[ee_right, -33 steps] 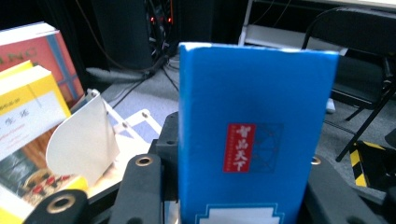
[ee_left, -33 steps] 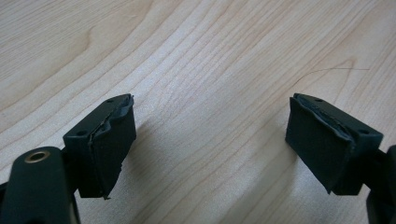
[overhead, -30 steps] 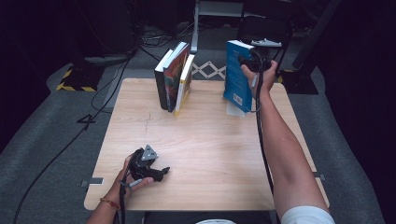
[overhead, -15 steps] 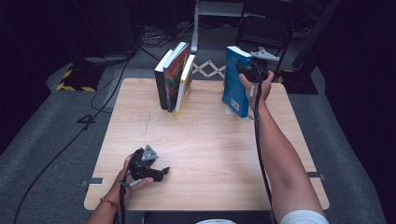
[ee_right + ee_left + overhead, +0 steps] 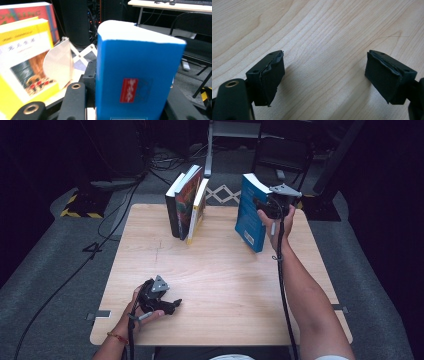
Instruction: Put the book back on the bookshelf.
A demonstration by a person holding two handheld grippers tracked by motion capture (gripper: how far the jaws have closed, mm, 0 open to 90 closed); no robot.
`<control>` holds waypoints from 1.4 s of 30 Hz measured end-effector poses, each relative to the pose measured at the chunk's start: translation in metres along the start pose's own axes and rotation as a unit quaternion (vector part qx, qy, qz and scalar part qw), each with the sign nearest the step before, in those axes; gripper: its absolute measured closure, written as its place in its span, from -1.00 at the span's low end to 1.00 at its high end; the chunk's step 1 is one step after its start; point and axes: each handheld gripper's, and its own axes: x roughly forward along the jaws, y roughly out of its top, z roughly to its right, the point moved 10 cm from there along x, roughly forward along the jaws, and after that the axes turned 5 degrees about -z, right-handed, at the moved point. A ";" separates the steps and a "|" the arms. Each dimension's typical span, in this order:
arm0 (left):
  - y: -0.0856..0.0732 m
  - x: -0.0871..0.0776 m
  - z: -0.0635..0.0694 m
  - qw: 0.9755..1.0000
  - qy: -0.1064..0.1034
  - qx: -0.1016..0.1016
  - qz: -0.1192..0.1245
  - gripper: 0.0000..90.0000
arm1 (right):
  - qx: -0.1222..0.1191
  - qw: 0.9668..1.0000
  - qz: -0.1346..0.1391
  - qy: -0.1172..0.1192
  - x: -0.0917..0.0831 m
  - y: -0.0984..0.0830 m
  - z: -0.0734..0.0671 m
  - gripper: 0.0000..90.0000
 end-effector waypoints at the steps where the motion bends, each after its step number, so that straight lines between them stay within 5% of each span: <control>1: 0.000 0.000 0.000 1.000 0.000 0.000 0.000 -0.63 | -0.008 1.000 -0.002 0.008 -0.006 -0.005 -0.003 0.33; 13: 0.000 0.000 0.000 1.000 0.000 0.002 -0.001 -0.64 | -0.034 0.999 -0.013 0.028 -0.029 -0.029 -0.015 0.32; 28: 0.000 0.000 0.000 1.000 0.000 0.001 -0.001 -0.64 | -0.054 0.995 -0.069 0.053 -0.040 -0.021 -0.021 0.12; 37: 0.000 0.000 0.000 1.000 0.001 0.001 -0.002 -0.64 | -0.077 0.984 -0.153 0.055 -0.032 -0.003 -0.019 -0.01; 39: 0.000 0.000 0.000 1.000 0.001 0.001 -0.001 -0.64 | -0.077 0.978 -0.185 0.063 -0.030 -0.002 -0.021 -0.03; 40: 0.000 0.000 0.000 1.000 0.001 0.001 -0.001 -0.64 | -0.077 0.978 -0.185 0.063 -0.030 -0.002 -0.021 -0.03; 41: 0.000 0.000 0.000 1.000 0.001 0.001 -0.001 -0.64 | -0.076 0.973 -0.209 0.063 -0.026 -0.001 -0.021 0.01; 42: 0.000 0.000 0.000 1.000 0.001 0.001 -0.001 -0.64 | -0.076 0.973 -0.209 0.063 -0.026 -0.001 -0.021 0.01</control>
